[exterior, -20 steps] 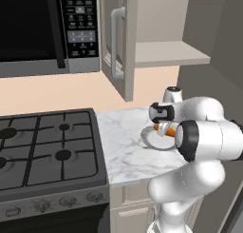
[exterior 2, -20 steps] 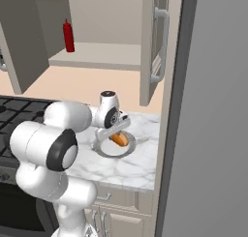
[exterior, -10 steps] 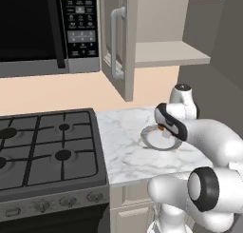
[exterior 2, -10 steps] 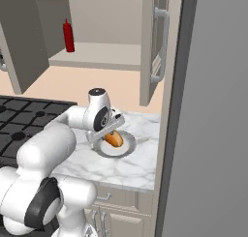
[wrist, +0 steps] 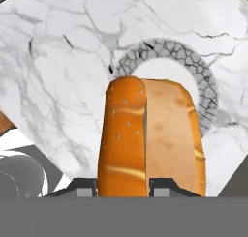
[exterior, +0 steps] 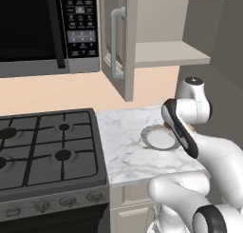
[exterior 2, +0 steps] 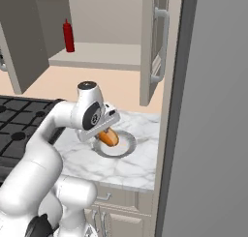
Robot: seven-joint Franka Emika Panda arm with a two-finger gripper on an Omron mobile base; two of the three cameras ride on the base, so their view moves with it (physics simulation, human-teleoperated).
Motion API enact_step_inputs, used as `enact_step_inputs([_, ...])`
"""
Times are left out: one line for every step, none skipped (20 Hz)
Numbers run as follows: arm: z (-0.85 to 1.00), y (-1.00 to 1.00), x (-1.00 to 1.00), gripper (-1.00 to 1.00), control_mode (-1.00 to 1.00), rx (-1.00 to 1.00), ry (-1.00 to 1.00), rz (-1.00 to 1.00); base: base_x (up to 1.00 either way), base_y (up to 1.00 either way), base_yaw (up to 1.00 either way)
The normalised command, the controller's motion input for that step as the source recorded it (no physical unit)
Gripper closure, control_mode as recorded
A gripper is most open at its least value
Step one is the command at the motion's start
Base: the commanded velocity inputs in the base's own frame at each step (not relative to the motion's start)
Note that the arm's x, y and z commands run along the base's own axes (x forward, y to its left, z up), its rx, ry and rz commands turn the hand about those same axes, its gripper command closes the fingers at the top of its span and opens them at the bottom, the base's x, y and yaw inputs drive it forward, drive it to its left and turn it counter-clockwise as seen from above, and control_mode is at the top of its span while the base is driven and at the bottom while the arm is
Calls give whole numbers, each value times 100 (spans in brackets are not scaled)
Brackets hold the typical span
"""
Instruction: Move the hot dog bun to the plate on the dining table and place the condiment next to that plate. Then navigate to the fridge and take the sausage and place it on the plate as well.
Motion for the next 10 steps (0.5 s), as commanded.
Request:
enact_step_inputs([40, 0, -64, 100, -100, 0, -13, 2, 0, 0, 0])
enact_step_inputs([34, 0, -64, 100, -100, 0, -16, 0, 0, 0, 0])
enact_step_inputs([19, 0, -59, 100, -100, 0, -15, 0, 0, 0, 0])
enact_step_inputs([2, 0, -57, 100, -100, 0, -17, 0, 0, 0, 0])
enact_step_inputs([0, 9, -46, 100, -100, 0, -13, 4, 0, 0, 0])
enact_step_inputs([0, 21, -36, 100, -100, -7, -14, 9, 0, 0, 0])
enact_step_inputs([0, 31, -54, 100, -100, -10, -15, 14, 0, 0, 0])
enact_step_inputs([0, 0, 0, 100, 100, 0, 0, 0, -70, 28, 13])
enact_step_inputs([0, 0, 0, 100, 100, 0, 0, 0, -91, 26, 15])
enact_step_inputs([0, 0, 0, 100, 100, 0, 0, 0, -100, 27, 21])
